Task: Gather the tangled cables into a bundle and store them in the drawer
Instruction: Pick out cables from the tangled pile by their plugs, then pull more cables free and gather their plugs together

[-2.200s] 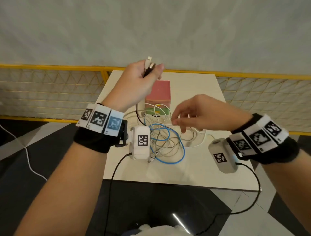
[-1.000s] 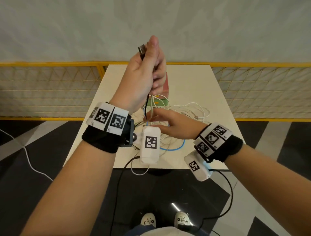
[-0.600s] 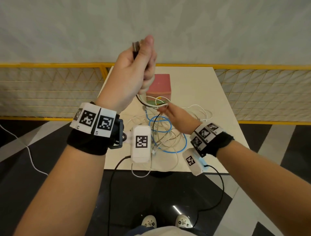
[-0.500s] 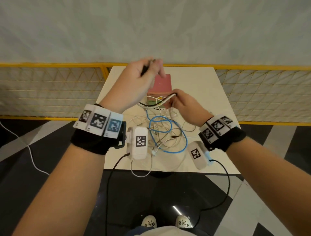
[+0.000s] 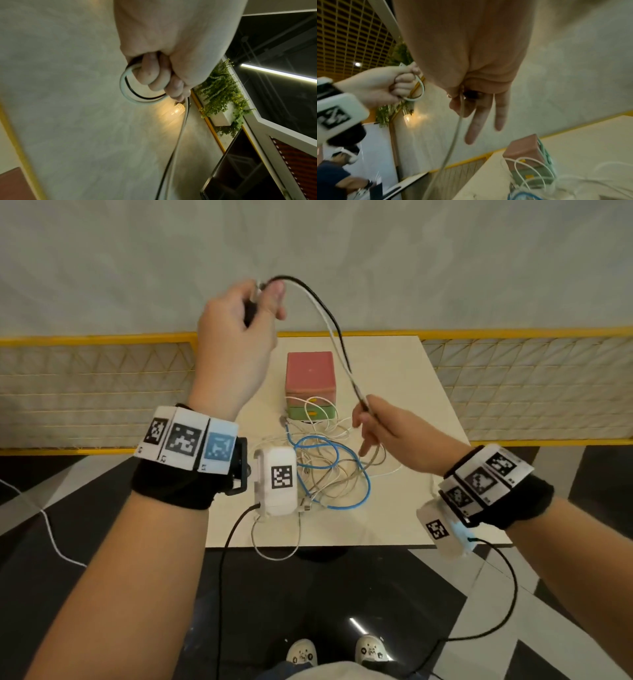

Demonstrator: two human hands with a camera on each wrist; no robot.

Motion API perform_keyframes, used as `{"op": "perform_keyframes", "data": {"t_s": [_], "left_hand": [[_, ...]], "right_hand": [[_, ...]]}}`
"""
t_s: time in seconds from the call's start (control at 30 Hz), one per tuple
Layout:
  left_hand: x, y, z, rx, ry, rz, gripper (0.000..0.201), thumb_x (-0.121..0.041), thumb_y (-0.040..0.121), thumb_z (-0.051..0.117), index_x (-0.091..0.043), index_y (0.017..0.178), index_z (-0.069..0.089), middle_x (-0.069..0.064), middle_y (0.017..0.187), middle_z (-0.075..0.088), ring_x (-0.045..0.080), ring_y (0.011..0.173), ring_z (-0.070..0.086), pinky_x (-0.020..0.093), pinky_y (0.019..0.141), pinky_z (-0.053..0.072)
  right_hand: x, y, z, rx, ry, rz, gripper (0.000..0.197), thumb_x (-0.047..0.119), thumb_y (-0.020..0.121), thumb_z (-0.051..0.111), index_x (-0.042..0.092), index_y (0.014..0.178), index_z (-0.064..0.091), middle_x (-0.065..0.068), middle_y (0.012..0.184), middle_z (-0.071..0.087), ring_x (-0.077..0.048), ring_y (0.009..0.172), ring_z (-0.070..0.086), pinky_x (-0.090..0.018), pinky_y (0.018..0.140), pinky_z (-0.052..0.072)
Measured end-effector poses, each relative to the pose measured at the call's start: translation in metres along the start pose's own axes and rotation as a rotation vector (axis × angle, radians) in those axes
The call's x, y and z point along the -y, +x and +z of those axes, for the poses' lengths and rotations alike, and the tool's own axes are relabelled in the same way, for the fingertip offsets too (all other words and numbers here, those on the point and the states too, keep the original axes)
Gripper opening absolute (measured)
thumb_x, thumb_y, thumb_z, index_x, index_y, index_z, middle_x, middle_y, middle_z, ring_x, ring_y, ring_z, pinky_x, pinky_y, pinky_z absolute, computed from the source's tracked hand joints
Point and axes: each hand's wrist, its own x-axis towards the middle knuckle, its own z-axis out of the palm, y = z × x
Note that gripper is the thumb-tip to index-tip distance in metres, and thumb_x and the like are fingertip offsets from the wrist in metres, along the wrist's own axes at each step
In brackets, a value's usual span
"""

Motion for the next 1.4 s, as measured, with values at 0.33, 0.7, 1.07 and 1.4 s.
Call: {"op": "perform_keyframes", "data": {"t_s": [0.33, 0.7, 1.07, 1.4], "left_hand": [[0.013, -0.012, 0.001, -0.001, 0.073, -0.016, 0.034, -0.033, 0.1, 0.047, -0.028, 0.067, 0.052, -0.005, 0.048, 0.043, 0.002, 0.04, 0.037, 0.023, 0.049, 0.031], [0.01, -0.031, -0.001, -0.059, -0.039, -0.025, 0.058, -0.005, 0.087, 0.053, -0.022, 0.14, 0.039, -0.02, 0.077, 0.049, 0.001, 0.054, 0.039, 0.016, 0.06, 0.039], [0.003, -0.049, 0.016, 0.512, 0.279, 0.124, 0.036, -0.044, 0.094, 0.055, -0.026, 0.064, 0.052, -0.005, 0.051, 0.048, 0.004, 0.047, 0.039, 0.024, 0.049, 0.027], [0.003, -0.02, -0.005, -0.038, 0.178, 0.052, 0.058, -0.051, 0.095, 0.048, 0.002, 0.073, 0.053, 0.006, 0.06, 0.038, 0.016, 0.06, 0.033, 0.035, 0.056, 0.028]], "right_hand": [[0.043, -0.004, -0.016, -0.142, -0.09, -0.138, 0.022, 0.015, 0.102, 0.03, 0.017, 0.109, 0.05, 0.014, 0.076, 0.049, 0.001, 0.066, 0.05, -0.01, 0.066, 0.043], [0.089, -0.002, -0.059, -0.134, -0.413, -0.028, 0.022, 0.022, 0.101, 0.033, 0.019, 0.097, 0.054, 0.012, 0.062, 0.041, 0.0, 0.055, 0.044, -0.008, 0.052, 0.033], [0.051, -0.016, -0.041, -0.245, -0.136, -0.077, 0.02, 0.028, 0.09, 0.06, 0.016, 0.106, 0.055, 0.002, 0.062, 0.051, -0.008, 0.053, 0.044, -0.016, 0.056, 0.036], [0.009, -0.027, 0.011, -0.071, 0.266, 0.28, 0.024, 0.006, 0.1, 0.034, 0.003, 0.088, 0.055, -0.017, 0.085, 0.065, -0.019, 0.07, 0.067, -0.029, 0.069, 0.057]]}}
